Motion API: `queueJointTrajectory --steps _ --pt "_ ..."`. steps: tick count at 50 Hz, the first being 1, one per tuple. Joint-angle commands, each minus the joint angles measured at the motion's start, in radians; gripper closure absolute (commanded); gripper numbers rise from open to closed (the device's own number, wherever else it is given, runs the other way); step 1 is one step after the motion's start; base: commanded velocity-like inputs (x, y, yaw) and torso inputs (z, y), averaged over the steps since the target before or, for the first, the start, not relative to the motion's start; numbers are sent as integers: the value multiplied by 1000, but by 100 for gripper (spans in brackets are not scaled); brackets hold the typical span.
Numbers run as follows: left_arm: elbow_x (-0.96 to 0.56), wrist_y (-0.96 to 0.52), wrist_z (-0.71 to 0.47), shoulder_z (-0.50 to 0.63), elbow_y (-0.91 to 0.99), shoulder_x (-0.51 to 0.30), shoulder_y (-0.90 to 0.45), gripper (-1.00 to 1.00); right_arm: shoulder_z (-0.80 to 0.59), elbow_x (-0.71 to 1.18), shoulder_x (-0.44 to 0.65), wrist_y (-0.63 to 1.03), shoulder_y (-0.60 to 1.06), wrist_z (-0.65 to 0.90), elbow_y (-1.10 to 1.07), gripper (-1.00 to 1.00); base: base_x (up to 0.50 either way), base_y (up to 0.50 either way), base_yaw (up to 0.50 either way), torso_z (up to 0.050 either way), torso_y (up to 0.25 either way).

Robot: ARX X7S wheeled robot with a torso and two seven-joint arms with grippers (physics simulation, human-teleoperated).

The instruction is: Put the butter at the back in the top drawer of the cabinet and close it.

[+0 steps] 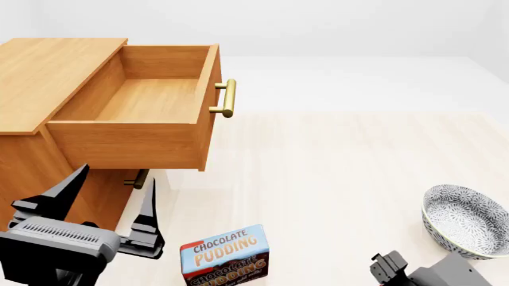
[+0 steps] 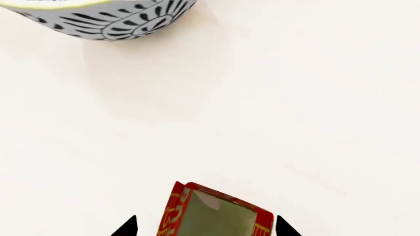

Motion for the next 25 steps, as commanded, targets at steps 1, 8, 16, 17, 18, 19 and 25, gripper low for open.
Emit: queueJointTrajectory --steps 1,8,16,17,18,19,25 --pt "-2 -1 0 -4 -4 3 5 -100 -5 -2 5 -21 1 -19 43 -100 0 0 0 0 0" --pt "-5 -2 2 -7 -5 3 7 -100 -10 3 4 -29 -1 -21 39 100 0 0 0 0 0" --pt "-4 -3 4 -9 0 -3 8 -100 -14 12 7 -29 -4 -12 29 100 1 0 0 0 0" --pt "-4 -3 4 -10 1 -4 8 -100 -14 13 8 -28 -5 -10 27 100 0 0 0 0 0" --pt "-3 -3 4 -10 2 -5 8 -100 -14 16 8 -28 -5 -7 24 100 0 0 0 0 0" --pt "-3 -4 4 -11 2 -6 8 -100 -15 17 9 -27 -6 -5 21 100 0 0 0 0 0" --pt "-2 -4 4 -12 7 -10 10 -100 -18 28 12 -21 -8 6 -2 100 0 0 0 0 0"
